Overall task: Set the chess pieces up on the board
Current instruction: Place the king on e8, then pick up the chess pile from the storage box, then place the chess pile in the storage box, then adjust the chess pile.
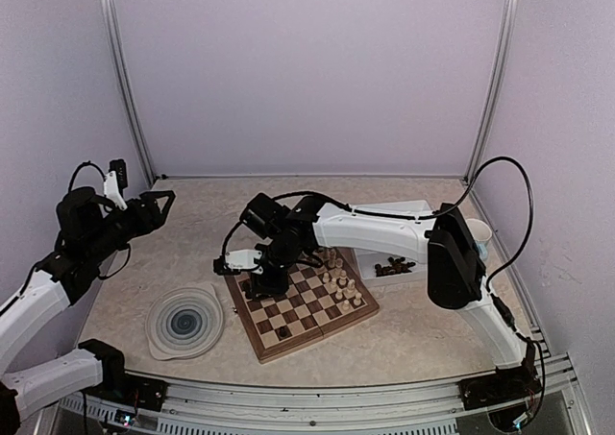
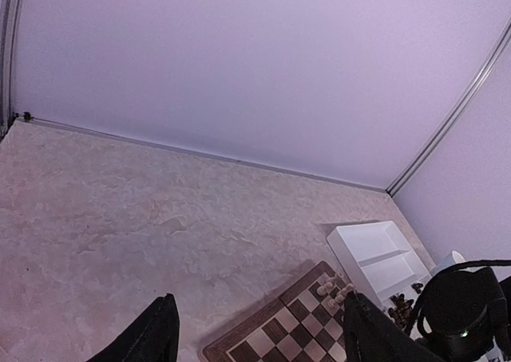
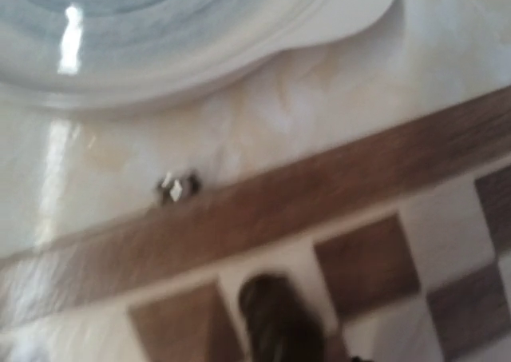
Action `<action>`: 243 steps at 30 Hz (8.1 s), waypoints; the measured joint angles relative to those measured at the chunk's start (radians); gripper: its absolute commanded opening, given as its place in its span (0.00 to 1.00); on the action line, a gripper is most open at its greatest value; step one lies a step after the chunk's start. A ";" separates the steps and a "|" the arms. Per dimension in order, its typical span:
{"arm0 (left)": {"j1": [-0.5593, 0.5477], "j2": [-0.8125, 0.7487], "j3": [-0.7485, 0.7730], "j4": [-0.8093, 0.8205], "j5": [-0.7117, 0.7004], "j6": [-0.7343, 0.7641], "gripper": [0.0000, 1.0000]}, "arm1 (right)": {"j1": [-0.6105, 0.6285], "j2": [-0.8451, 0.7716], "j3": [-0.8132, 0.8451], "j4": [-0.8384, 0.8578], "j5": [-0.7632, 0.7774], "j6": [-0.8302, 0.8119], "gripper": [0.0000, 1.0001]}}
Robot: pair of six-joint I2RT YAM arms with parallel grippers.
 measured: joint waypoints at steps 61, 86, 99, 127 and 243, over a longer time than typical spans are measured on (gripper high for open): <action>-0.534 0.308 0.135 0.033 -0.147 0.160 0.68 | -0.706 -0.462 -0.872 0.053 -0.014 -0.436 0.31; -0.564 0.398 0.135 0.160 -0.119 0.154 0.68 | -0.645 -0.502 -0.856 0.032 -0.032 -0.442 0.02; -0.628 0.601 0.267 0.216 -0.101 0.109 0.66 | -0.706 -0.618 -0.886 0.003 -0.087 -0.429 0.01; -0.676 1.452 1.033 0.246 0.203 -0.383 0.44 | -0.774 -0.777 -0.964 0.102 -0.291 -0.346 0.01; -0.666 1.424 0.870 0.573 0.299 -0.613 0.00 | -0.785 -0.727 -1.063 0.379 -0.748 -0.166 0.15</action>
